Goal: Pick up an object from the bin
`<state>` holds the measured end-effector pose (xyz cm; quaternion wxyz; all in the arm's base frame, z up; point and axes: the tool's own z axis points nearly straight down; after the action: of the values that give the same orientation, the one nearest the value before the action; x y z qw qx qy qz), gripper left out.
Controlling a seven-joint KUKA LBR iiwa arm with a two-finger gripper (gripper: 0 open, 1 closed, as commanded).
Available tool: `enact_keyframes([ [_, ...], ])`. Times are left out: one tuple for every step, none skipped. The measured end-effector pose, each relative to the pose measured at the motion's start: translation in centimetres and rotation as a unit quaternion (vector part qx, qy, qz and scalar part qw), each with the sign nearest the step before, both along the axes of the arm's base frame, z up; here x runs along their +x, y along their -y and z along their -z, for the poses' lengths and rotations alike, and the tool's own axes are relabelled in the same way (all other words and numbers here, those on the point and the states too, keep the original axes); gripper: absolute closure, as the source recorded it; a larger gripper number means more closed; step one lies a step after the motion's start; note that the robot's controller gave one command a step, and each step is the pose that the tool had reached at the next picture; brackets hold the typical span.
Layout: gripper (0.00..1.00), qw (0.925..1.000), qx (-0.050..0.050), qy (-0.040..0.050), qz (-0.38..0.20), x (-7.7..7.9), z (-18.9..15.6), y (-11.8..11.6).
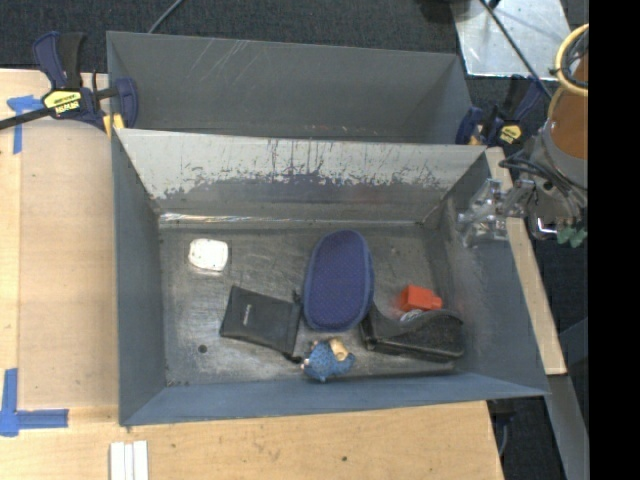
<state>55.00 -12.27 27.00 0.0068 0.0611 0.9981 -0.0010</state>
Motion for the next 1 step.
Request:
enact_keyframes([
  [1.00, 0.9951, 0.001, -0.0061, -0.099, -0.03, 1.15, 0.32],
])
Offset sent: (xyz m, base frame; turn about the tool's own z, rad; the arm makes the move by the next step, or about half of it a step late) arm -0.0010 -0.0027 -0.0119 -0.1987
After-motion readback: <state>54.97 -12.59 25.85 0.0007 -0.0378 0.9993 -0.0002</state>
